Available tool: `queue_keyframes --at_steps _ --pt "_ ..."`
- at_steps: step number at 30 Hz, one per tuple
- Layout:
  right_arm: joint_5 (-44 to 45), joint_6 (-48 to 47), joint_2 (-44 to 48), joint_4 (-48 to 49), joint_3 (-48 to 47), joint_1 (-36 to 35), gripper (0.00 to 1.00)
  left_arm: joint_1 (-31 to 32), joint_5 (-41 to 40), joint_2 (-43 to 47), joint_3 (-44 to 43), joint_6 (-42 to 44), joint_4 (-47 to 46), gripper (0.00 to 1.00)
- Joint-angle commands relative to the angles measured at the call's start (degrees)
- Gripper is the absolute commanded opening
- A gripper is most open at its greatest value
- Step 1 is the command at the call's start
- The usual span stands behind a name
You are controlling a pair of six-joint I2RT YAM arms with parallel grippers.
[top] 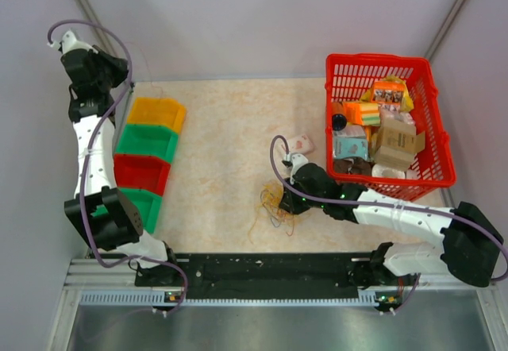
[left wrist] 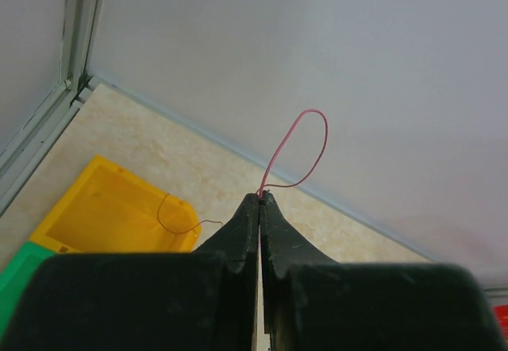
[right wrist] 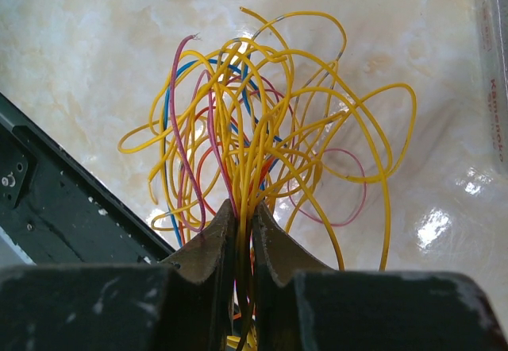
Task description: Untangle the cables
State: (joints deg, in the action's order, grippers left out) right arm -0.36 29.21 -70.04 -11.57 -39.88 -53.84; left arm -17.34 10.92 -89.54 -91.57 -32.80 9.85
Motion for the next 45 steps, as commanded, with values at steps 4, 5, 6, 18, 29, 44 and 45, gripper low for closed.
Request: queue_keyframes --at_steps 4,5,6,18,29,44,45 --pt "2.5 2.0 -2.1 0.8 -4.0 0.8 0.00 -0.4 5.2 3.8 -12.7 -1.6 -0.7 0.00" --pt "3.5 2.3 -3.2 -0.9 -4.8 1.3 0.02 -0.5 6.4 3.6 -14.8 -2.1 0.5 0.00" --pt "4.3 2.6 -4.9 -2.2 -5.9 1.8 0.04 -0.5 7.3 3.4 -16.8 -2.8 1.7 0.00" --pt "5.0 1.1 -7.8 -2.5 -6.4 2.2 0.05 -0.1 13.2 18.3 -6.8 -5.4 12.4 0.00" --pt "4.1 1.2 -4.5 -0.6 -3.6 2.2 0.05 5.6 13.9 27.6 18.0 -1.1 15.5 0.00" --pt "4.0 0.3 -3.4 -0.1 -3.5 2.1 0.04 5.0 -2.0 13.3 5.6 -0.9 12.7 0.00" --pt "4.0 0.1 -3.5 0.0 -3.7 2.2 0.04 5.0 -1.7 11.2 2.3 -0.8 12.8 0.00"
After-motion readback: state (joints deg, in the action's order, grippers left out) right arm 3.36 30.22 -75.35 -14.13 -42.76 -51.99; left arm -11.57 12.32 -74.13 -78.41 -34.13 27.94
